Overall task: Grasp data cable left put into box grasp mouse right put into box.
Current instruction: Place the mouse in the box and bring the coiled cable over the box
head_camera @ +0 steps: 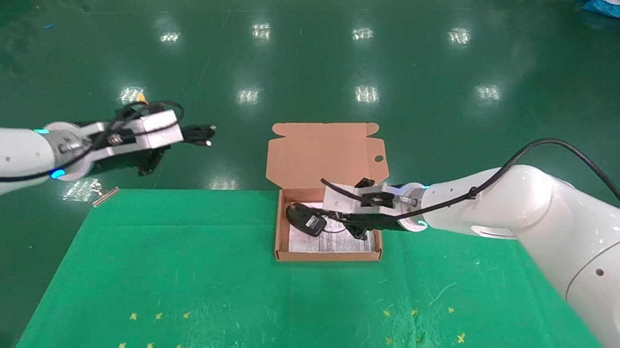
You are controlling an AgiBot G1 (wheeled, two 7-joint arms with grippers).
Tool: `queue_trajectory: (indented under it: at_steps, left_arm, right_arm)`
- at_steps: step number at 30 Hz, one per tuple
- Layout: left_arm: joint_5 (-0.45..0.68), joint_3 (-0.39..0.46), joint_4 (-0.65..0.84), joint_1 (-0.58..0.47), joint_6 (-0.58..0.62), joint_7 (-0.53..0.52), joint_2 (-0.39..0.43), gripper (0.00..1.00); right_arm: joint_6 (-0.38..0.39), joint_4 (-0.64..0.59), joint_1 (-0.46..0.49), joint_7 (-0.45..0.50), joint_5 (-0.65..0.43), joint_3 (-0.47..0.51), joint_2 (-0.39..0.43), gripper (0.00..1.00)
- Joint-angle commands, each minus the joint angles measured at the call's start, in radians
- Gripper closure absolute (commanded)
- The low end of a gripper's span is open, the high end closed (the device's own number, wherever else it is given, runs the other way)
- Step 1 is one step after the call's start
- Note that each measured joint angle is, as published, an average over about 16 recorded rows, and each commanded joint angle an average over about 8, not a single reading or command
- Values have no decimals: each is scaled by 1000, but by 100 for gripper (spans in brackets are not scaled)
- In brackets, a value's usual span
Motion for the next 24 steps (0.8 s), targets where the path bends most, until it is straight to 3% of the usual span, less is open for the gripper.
queue_trajectory:
  at_steps: [1,11,24]
  left_arm:
    - [-7,3,2,7,1,1,8,100]
    - [-81,33,88,62,-84,120,117,100]
    - [-260,69,365,97,-269,403,330,100]
  right_arm:
    - [2,-2,2,22,-3,-4,2,0]
    - [13,26,31,53,20,20,77,0]
    - [-8,189,45,106,14,40,298,0]
